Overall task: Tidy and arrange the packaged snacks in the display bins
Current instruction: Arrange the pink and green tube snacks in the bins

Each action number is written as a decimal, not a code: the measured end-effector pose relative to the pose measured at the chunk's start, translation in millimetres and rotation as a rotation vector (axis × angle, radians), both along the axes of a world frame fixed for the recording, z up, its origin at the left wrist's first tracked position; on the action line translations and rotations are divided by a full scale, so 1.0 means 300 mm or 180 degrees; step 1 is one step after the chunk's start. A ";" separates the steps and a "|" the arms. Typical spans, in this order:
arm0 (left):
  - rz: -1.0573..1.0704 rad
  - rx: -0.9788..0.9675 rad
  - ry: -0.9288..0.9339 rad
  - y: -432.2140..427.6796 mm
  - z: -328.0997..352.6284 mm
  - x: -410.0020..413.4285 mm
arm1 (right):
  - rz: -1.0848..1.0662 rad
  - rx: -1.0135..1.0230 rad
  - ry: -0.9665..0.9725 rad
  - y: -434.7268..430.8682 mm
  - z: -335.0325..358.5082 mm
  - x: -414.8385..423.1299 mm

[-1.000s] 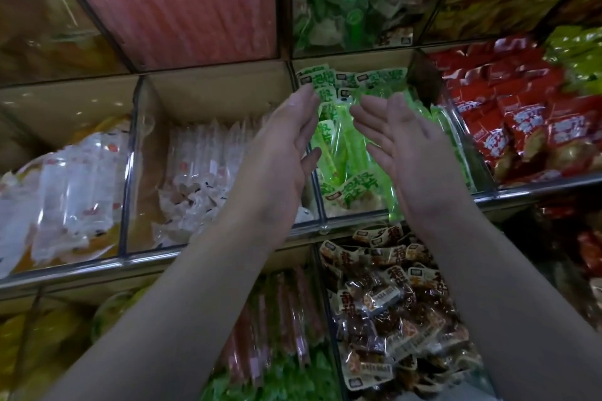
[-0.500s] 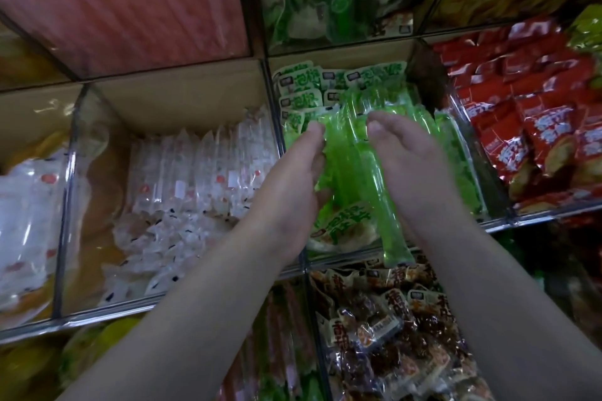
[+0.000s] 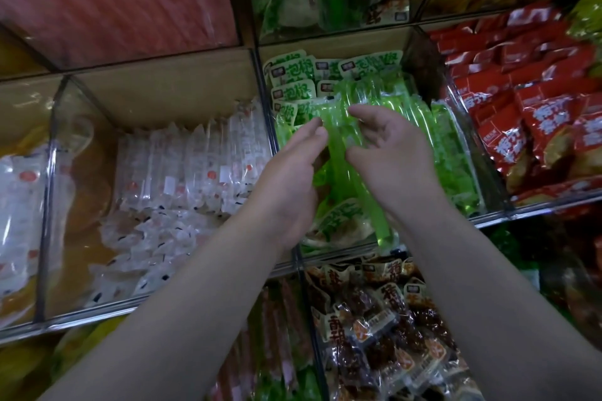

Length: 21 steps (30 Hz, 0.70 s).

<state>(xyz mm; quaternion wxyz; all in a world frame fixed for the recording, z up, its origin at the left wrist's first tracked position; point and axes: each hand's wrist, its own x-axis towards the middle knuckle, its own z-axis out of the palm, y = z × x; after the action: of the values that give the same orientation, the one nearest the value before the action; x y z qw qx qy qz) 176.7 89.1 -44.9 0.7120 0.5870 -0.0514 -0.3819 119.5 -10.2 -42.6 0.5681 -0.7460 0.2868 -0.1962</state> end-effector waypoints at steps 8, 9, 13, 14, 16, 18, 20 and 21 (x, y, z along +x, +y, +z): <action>-0.0263 0.0186 -0.0419 -0.016 -0.005 0.028 | -0.0266 0.0551 -0.0317 -0.027 0.012 0.057; -0.0288 0.0159 -0.0473 -0.020 0.000 0.026 | -0.0335 0.0670 -0.0385 -0.033 0.014 0.065; -0.0487 0.0104 -0.0912 -0.048 0.026 0.022 | -0.0507 0.1225 -0.0825 -0.048 0.044 0.082; -0.0505 0.0060 -0.1039 -0.056 0.033 0.020 | -0.0526 0.1272 -0.0897 -0.052 0.053 0.085; -0.0474 -0.0105 -0.1216 -0.067 0.051 0.021 | -0.0498 0.1300 -0.1002 -0.057 0.070 0.089; -0.0416 -0.0265 -0.1237 -0.069 0.068 0.022 | -0.0390 0.1319 -0.1073 -0.060 0.087 0.083; -0.0394 -0.0398 -0.1144 -0.061 0.074 0.022 | -0.0254 0.1282 -0.1112 -0.054 0.102 0.071; -0.0385 -0.0454 -0.1100 -0.053 0.078 0.021 | -0.0186 0.1194 -0.1112 -0.047 0.108 0.064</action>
<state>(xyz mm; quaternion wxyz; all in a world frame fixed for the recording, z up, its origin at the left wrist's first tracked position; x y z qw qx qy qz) 182.8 73.3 -21.5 0.7081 0.5878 -0.2350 -0.3128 138.8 -24.4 -10.0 0.7315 -0.5738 0.2373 -0.2818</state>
